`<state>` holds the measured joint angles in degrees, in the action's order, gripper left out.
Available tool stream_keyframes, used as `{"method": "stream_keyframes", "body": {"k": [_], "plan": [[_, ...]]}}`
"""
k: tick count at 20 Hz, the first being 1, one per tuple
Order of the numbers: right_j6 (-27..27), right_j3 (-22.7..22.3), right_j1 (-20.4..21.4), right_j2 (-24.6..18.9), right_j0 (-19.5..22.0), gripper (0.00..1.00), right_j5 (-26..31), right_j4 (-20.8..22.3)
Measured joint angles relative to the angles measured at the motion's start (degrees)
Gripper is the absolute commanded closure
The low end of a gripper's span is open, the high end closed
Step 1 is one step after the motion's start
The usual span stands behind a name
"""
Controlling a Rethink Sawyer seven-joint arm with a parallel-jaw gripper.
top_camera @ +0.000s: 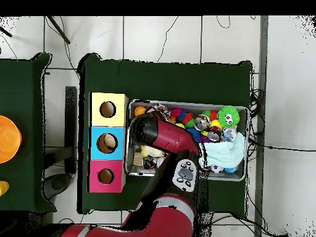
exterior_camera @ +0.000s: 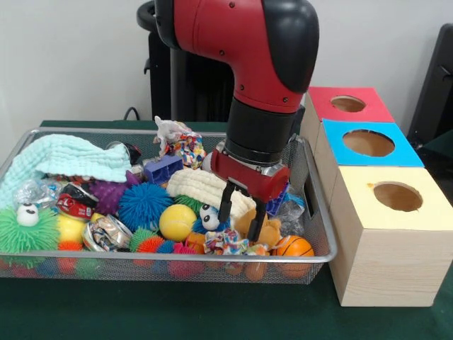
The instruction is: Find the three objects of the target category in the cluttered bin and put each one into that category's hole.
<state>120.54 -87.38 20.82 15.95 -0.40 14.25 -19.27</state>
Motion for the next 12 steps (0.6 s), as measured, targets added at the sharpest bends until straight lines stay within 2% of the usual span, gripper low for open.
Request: {"method": "stream_keyframes", "body": {"k": [12], "plan": [[0.0, 0.01, -1.29, 3.09, -4.18, 0.0, 0.88, -3.23]]}}
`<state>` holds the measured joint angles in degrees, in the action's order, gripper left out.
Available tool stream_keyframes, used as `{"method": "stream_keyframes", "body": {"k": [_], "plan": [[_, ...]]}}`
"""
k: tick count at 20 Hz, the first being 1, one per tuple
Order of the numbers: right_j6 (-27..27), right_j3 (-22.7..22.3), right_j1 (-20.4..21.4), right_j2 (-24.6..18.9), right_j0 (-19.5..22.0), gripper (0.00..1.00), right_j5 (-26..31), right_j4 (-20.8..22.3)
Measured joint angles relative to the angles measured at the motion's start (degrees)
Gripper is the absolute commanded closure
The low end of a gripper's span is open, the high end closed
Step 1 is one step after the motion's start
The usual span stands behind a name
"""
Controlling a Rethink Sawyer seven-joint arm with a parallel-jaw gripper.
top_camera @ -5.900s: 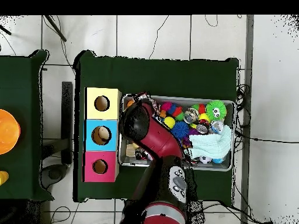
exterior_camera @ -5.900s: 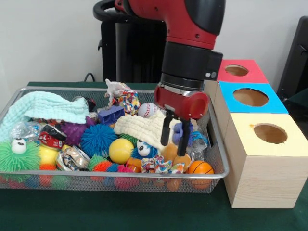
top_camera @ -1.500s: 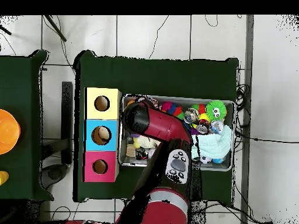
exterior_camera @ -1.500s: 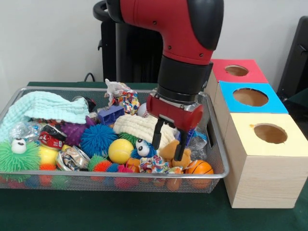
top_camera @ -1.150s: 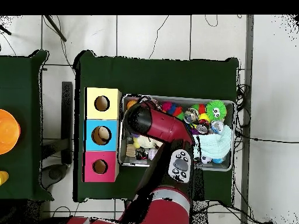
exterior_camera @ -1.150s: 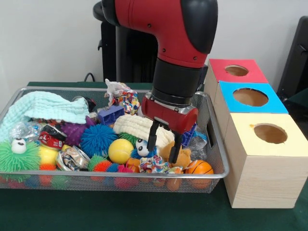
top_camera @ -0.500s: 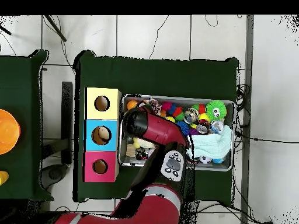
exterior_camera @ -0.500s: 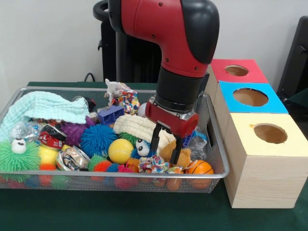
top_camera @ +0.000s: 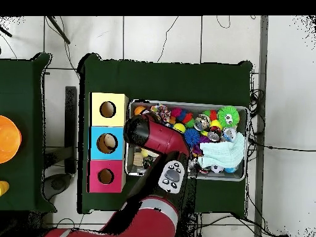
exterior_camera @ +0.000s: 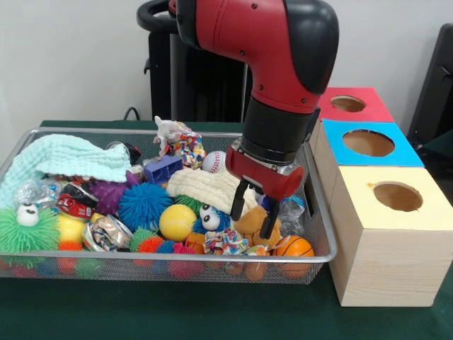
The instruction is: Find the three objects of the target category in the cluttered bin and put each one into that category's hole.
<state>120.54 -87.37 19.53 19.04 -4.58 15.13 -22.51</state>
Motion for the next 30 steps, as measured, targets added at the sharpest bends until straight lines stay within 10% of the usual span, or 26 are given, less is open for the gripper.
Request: {"method": "stream_keyframes", "body": {"k": [30], "plan": [[6.78, 0.03, -4.13, 5.31, -2.73, 0.0, 4.66, -9.51]]}}
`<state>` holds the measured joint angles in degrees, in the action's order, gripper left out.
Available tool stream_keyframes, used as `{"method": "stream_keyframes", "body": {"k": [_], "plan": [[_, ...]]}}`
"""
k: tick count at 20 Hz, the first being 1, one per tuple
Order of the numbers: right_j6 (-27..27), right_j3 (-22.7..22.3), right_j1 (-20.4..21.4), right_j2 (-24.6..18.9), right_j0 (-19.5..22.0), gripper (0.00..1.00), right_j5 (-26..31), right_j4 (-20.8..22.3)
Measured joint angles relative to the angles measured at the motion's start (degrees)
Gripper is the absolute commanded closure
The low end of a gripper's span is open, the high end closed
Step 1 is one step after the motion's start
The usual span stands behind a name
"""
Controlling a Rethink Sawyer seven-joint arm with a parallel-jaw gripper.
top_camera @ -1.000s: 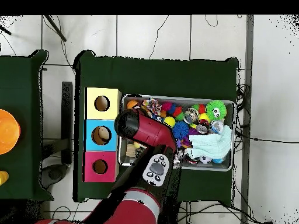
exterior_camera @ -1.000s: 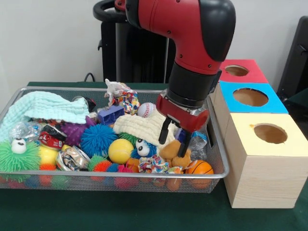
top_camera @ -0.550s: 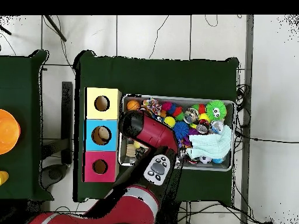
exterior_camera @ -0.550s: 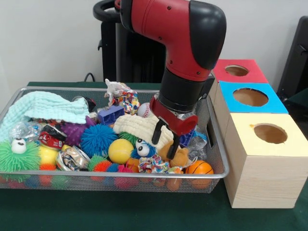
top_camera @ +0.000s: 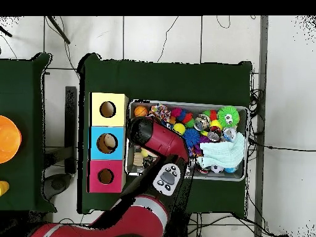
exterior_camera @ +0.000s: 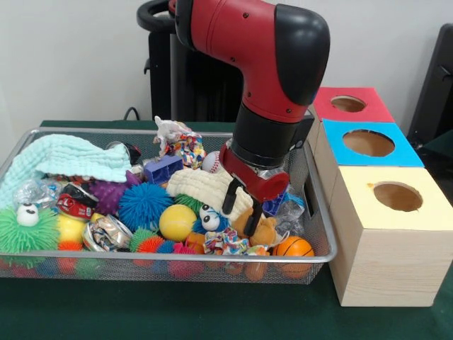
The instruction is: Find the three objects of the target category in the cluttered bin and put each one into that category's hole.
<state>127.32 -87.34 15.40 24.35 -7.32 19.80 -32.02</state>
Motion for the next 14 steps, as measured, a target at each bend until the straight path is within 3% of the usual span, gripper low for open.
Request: {"method": "stream_keyframes", "body": {"k": [9, 10, 14], "plan": [[0.0, -0.02, -0.08, 0.0, 0.04, 0.0, 0.01, -1.16], [0.0, -0.02, -0.08, -0.01, 0.15, 1.0, 0.01, -1.7], [0.0, -0.02, -0.08, -0.01, 0.28, 1.0, 0.0, -2.26]]}}
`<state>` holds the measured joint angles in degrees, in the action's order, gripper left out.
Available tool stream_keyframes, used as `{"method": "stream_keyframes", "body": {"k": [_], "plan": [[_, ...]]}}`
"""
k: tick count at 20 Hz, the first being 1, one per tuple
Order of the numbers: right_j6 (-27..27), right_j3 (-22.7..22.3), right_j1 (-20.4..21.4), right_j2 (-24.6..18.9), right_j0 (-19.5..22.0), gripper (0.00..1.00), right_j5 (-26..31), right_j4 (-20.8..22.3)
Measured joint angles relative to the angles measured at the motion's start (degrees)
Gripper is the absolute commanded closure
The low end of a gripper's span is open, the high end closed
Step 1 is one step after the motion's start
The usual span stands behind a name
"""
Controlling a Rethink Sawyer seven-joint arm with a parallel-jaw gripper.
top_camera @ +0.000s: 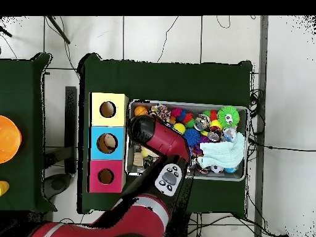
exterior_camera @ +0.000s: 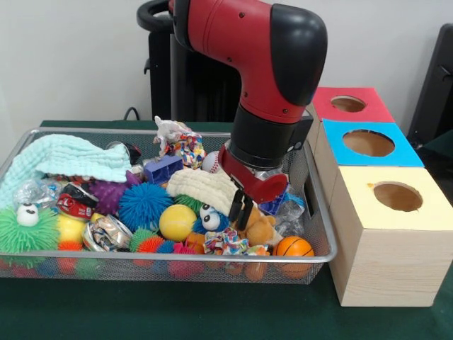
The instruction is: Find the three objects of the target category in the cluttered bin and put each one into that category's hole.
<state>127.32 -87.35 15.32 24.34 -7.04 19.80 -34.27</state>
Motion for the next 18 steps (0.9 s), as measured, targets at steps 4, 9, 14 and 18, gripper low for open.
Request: {"method": "stream_keyframes", "body": {"k": [4, 9, 14, 18], "plan": [[0.0, 0.0, 0.0, 0.0, 0.05, 1.0, 0.0, -0.26], [0.0, 0.0, 0.0, -0.01, 0.33, 1.0, 0.0, -0.28], [0.0, 0.0, 0.0, -0.01, 0.55, 1.0, 0.0, -0.28], [0.0, 0.0, 0.01, -0.02, 0.57, 1.0, 0.0, -0.26]]}}
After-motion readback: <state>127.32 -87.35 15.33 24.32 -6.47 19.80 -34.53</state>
